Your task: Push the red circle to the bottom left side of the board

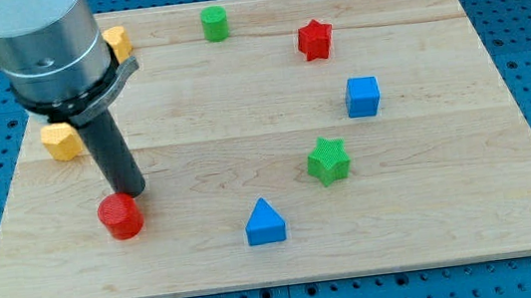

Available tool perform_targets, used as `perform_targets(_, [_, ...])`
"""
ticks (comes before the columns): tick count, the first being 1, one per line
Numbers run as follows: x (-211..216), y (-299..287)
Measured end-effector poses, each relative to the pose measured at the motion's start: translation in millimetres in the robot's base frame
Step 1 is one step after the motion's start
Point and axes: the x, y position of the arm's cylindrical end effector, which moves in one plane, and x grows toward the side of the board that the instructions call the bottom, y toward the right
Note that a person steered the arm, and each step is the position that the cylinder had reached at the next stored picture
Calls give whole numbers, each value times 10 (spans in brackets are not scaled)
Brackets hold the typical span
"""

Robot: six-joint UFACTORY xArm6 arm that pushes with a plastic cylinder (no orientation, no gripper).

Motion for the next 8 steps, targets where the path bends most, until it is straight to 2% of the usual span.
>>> perform_targets(2, [152,219])
perform_targets(4, [313,-47])
perform_targets(5, [245,-91])
perform_targets(6, [65,-445])
perform_targets(8, [-685,-707])
